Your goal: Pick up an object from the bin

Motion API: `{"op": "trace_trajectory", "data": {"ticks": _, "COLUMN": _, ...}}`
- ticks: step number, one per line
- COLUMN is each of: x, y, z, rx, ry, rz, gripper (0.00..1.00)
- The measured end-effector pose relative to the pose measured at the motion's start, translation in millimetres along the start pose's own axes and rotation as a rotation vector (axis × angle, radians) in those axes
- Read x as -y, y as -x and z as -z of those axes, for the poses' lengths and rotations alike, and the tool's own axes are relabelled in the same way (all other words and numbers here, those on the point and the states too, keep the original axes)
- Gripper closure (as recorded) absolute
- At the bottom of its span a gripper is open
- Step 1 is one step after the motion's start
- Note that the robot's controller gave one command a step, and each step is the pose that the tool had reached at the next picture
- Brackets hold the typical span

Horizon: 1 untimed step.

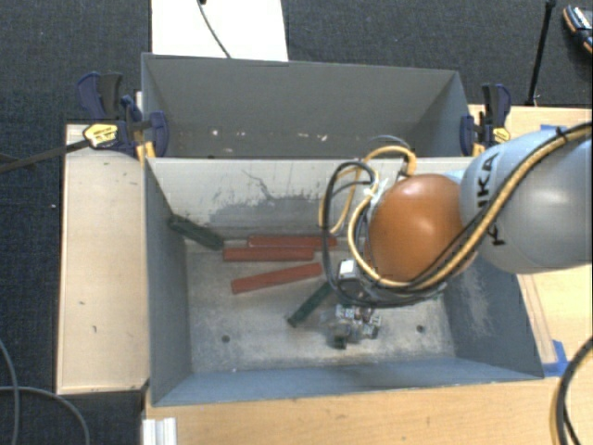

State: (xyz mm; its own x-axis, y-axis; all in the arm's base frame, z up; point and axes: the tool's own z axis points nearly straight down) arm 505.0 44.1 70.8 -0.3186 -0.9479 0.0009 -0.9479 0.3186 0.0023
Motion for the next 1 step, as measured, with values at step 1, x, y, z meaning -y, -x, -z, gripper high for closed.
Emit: {"op": "trace_trajectory", "data": {"ticks": 1, "x": -1.2, "y": -0.2, "z": 4.6, "rx": 0.001, "ry": 0.002, "rz": -0.001, "gripper": 1.0}}
